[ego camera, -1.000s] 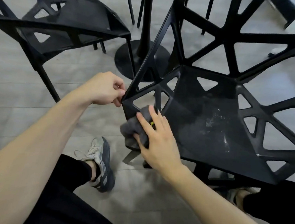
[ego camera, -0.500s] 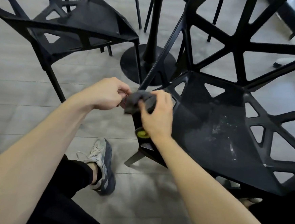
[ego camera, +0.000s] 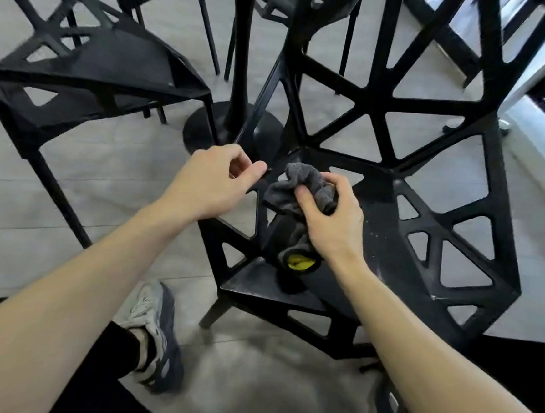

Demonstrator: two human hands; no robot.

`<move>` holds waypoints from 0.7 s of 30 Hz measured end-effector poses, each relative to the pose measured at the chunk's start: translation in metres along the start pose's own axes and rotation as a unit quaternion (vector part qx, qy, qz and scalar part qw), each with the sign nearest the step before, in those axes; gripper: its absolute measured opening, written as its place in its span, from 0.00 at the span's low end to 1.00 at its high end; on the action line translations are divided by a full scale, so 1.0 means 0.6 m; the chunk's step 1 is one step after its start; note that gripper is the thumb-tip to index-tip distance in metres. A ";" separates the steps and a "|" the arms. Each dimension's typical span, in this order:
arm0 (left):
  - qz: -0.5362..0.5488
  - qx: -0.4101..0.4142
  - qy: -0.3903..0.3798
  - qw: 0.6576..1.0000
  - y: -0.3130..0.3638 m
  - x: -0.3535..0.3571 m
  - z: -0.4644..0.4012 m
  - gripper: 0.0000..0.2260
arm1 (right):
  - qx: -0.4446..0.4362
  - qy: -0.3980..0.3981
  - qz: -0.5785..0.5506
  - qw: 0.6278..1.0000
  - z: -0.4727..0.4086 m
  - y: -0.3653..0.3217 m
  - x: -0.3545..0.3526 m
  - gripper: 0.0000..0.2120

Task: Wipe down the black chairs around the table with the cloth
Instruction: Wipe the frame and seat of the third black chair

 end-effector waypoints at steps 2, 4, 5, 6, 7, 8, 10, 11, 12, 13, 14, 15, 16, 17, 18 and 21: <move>0.208 -0.162 -0.143 0.954 0.018 0.038 0.005 0.33 | -0.073 0.022 0.014 0.997 0.018 -0.012 -0.018 0.25; 0.309 -0.191 -0.243 0.899 0.036 0.076 0.020 0.28 | -0.143 -0.004 0.016 0.990 0.039 -0.020 -0.028 0.36; 0.310 -0.162 -0.255 0.902 0.046 0.092 0.024 0.19 | -0.168 -0.042 0.023 0.985 0.049 -0.020 -0.032 0.41; 0.299 -0.130 -0.246 0.913 0.050 0.104 0.026 0.13 | -0.181 -0.089 0.043 0.979 0.054 -0.016 -0.041 0.46; 0.294 -0.103 -0.230 0.922 0.053 0.112 0.025 0.10 | -0.185 -0.134 0.050 0.972 0.056 -0.010 -0.055 0.48; 0.281 -0.077 -0.215 0.932 0.059 0.114 0.024 0.10 | -0.170 -0.163 0.035 0.971 0.053 -0.004 -0.075 0.46; 0.213 -0.003 -0.200 0.956 0.081 0.104 0.024 0.11 | -0.085 -0.155 -0.064 0.982 0.030 0.011 -0.121 0.39; 0.172 0.036 -0.202 0.963 0.096 0.098 0.024 0.10 | -0.052 -0.142 -0.083 0.985 0.014 0.015 -0.142 0.38; 0.143 0.071 -0.209 0.965 0.109 0.093 0.025 0.09 | -0.050 -0.145 -0.064 0.986 0.001 0.010 -0.161 0.37; 0.122 0.103 -0.209 0.965 0.124 0.091 0.029 0.08 | -0.069 -0.164 -0.024 0.984 -0.012 0.007 -0.176 0.36; 0.103 0.131 -0.201 0.965 0.138 0.091 0.034 0.08 | -0.097 -0.187 0.021 0.977 -0.022 0.002 -0.189 0.31; 0.091 0.154 -0.186 0.966 0.146 0.092 0.037 0.08 | -0.120 -0.201 0.062 0.970 -0.033 -0.003 -0.200 0.22; 0.084 0.170 -0.164 0.968 0.153 0.090 0.038 0.08 | -0.134 -0.195 0.104 0.966 -0.043 -0.009 -0.212 0.11; 0.081 0.175 -0.146 0.970 0.159 0.087 0.040 0.08 | -0.157 -0.182 0.132 0.962 -0.052 -0.018 -0.225 0.03; 0.093 0.165 -0.140 0.972 0.162 0.083 0.041 0.08 | -0.179 -0.160 0.153 0.959 -0.059 -0.028 -0.238 0.04; 0.268 0.061 -0.193 0.942 0.158 0.076 0.042 0.21 | -0.207 -0.101 0.140 0.963 -0.072 -0.060 -0.272 0.04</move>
Point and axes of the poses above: each hand's wrist, its own z-axis away from the middle knuckle, its own x-axis out of the palm, y = z × x, the point moved 3 cm from there along -z, towards the middle knuckle, and after that the axes turned 10 degrees about z, right-handed, at the moved point
